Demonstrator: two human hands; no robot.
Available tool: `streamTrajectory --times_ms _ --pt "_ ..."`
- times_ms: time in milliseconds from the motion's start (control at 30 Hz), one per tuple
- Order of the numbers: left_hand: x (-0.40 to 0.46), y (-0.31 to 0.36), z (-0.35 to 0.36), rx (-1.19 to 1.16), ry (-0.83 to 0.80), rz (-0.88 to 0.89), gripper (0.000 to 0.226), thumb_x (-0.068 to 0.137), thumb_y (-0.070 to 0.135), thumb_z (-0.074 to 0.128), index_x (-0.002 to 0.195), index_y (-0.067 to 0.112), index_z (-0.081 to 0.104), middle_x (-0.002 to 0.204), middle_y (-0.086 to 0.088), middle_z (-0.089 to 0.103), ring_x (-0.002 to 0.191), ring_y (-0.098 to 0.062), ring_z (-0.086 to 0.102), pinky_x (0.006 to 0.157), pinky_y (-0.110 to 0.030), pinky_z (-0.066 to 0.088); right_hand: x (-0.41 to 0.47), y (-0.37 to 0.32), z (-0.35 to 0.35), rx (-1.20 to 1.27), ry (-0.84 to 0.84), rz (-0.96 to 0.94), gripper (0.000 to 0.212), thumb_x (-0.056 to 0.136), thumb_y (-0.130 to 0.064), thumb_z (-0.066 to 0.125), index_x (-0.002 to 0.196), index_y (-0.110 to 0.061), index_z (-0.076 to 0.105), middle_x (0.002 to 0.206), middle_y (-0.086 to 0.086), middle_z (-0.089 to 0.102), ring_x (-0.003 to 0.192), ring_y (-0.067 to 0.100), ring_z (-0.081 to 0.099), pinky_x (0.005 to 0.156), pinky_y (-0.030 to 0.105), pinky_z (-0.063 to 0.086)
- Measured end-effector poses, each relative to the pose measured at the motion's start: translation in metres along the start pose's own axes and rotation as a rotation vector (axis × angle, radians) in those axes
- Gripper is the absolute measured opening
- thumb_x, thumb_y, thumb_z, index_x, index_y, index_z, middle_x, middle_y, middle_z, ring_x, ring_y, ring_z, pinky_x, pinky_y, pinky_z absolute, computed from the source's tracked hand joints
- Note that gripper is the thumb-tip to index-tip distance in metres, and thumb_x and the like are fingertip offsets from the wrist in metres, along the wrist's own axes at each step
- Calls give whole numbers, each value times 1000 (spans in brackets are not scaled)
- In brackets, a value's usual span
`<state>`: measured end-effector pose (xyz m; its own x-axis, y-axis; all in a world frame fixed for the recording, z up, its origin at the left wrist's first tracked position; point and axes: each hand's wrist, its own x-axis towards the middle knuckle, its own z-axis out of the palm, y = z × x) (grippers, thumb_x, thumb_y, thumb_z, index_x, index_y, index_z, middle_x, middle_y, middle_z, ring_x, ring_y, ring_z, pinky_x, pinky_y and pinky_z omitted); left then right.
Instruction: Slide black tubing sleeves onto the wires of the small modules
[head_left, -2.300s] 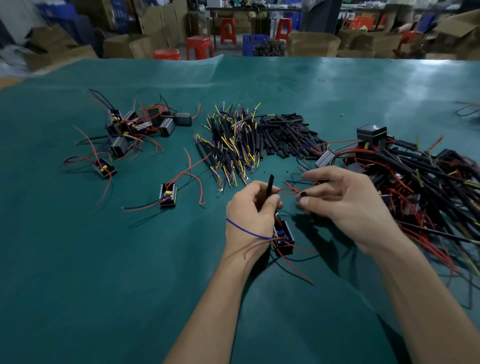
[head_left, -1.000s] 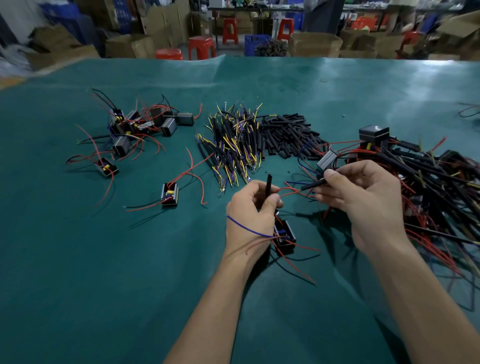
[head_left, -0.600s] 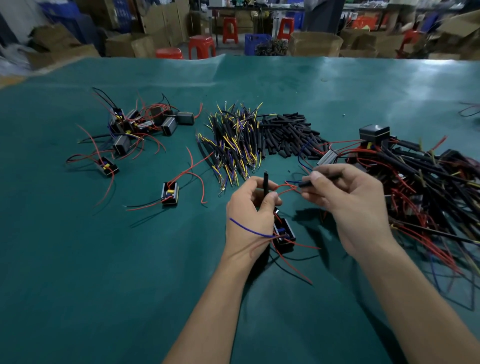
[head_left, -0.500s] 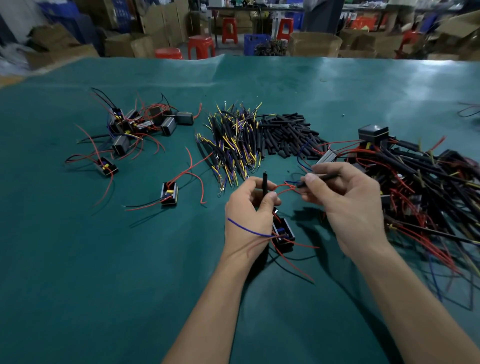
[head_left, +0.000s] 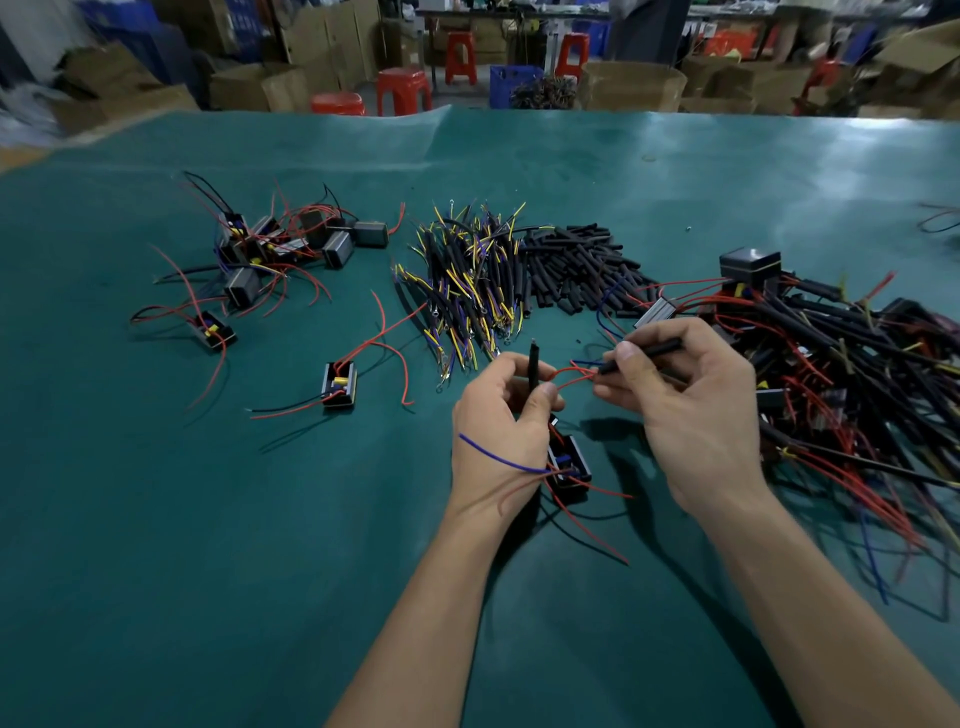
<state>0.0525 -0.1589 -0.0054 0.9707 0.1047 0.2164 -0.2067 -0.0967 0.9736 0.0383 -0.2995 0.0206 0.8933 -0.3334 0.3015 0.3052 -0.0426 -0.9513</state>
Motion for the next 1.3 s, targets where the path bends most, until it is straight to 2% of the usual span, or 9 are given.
streamTrajectory --times_ms 133,333,467,667,933,1167,1233,1300 --pt "0 -1 0 3 2 1 19 91 -2 63 88 16 66 75 -1 71 69 -7 71 68 -23 57 -1 2 3 -47 20 -18 16 95 -5 68 88 -18 64 83 8 74 76 25 77 69 34 63" --pt "2 -4 1 1 12 -11 22 91 -1 63 86 20 65 75 0 72 71 -8 72 72 -27 58 -4 5 6 30 20 62 13 95 -4 69 94 -17 65 84 10 76 78 28 77 72 36 62" --pt "2 -4 1 -2 11 -7 23 91 -2 63 85 20 65 74 2 72 71 -8 72 73 -29 59 -7 6 10 -32 53 12 17 94 -4 70 86 -17 63 81 8 75 75 26 77 71 35 63" --pt "1 -2 1 -6 -16 -16 25 90 -4 64 83 20 65 73 -1 72 68 -8 69 69 -25 54 -8 6 14 176 120 162 11 95 -2 67 89 -9 62 81 14 75 74 29 76 68 31 61" --pt "1 -2 0 25 -48 -8 27 89 -4 64 81 22 65 70 3 72 67 -6 69 68 -21 53 -7 8 19 123 147 95 15 93 -4 71 86 -14 63 81 12 76 75 27 76 68 30 61" --pt "0 1 -1 47 -68 -11 26 88 -3 65 80 22 66 68 5 70 63 -3 65 65 -19 49 -5 3 14 272 91 273 9 94 -6 70 92 -10 63 85 12 78 75 21 76 63 24 58" --pt "0 3 0 54 -66 -18 26 87 -4 65 79 21 66 67 4 70 63 -7 64 66 -23 51 -5 2 14 239 75 261 9 94 -7 70 92 -12 63 87 11 78 76 20 76 61 24 57" --pt "0 4 -1 60 -70 -21 28 85 -5 65 76 22 65 68 1 71 64 -12 65 67 -26 52 -3 3 13 83 38 153 11 93 -6 71 91 -12 63 85 9 78 75 20 76 60 25 57"
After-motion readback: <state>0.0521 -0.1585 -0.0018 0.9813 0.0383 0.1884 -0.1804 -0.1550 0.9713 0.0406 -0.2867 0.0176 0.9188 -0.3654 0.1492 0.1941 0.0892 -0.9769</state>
